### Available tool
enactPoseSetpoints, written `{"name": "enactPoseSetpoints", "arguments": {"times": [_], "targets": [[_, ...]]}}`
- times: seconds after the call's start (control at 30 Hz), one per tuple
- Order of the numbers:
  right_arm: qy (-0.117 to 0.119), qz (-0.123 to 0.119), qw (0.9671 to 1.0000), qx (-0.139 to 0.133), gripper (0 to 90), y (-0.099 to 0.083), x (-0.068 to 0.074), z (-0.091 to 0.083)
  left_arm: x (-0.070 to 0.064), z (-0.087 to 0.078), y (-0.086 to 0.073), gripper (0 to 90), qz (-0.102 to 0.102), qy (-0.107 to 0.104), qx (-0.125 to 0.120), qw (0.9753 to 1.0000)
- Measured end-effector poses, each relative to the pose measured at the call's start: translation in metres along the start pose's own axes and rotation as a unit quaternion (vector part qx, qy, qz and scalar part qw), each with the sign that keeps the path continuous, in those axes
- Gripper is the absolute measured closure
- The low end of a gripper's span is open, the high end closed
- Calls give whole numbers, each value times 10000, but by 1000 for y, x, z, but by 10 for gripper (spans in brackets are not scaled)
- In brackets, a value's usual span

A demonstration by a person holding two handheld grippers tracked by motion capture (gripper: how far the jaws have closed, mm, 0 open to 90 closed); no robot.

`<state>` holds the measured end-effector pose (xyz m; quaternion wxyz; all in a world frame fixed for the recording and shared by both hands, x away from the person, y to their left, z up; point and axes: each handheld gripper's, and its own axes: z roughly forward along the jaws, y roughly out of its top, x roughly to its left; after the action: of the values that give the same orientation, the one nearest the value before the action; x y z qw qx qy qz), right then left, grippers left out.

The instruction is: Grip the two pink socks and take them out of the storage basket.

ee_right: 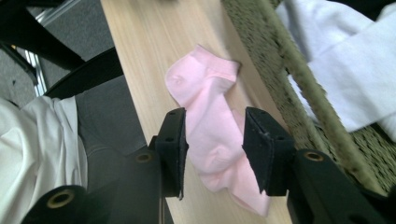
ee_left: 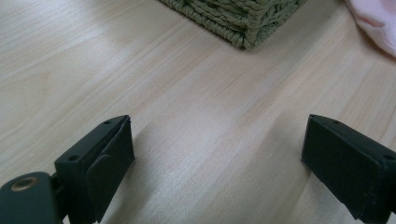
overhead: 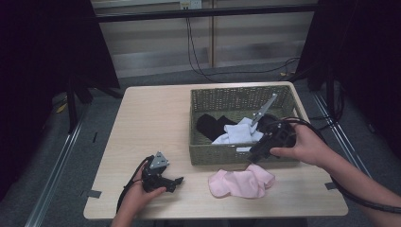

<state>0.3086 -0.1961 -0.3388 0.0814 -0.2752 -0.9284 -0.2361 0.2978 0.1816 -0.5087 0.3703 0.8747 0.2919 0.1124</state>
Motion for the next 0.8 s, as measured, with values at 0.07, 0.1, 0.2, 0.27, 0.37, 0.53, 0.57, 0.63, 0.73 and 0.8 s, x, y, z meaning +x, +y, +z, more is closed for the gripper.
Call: {"name": "enactPoseSetpoints", "arguments": {"times": [0.07,0.1,0.2,0.27,0.37,0.53,0.57,0.63,0.73,0.8], "targets": [[2,52,9999,-108,564,-6,-4,-2,0,0,0,86,1,2,-1,10000],[4,45,9999,-118,557,-9,-5,-2,0,0,0,86,2,1,1,10000],[-66,87,9998,-147,522,-16,-8,-1,0,0,0,86,1,2,0,10000],[-76,101,9998,-154,509,-18,-10,0,0,0,0,86,0,2,-1,10000],[-118,118,9997,-183,482,-26,-14,4,0,0,0,86,0,1,-1,10000],[-112,154,9995,-232,452,-37,-16,12,0,0,0,86,1,2,-1,10000],[-120,152,9995,-240,444,-39,-16,13,0,0,0,86,0,1,-1,10000],[-111,188,9993,-312,425,-45,-17,17,0,0,0,86,-1,0,-1,10000],[-105,218,9990,-363,413,-49,-18,20,0,0,0,86,-2,-1,-1,10000],[-98,272,9988,-408,402,-53,-20,22,0,0,0,86,1,1,0,10000]]}}
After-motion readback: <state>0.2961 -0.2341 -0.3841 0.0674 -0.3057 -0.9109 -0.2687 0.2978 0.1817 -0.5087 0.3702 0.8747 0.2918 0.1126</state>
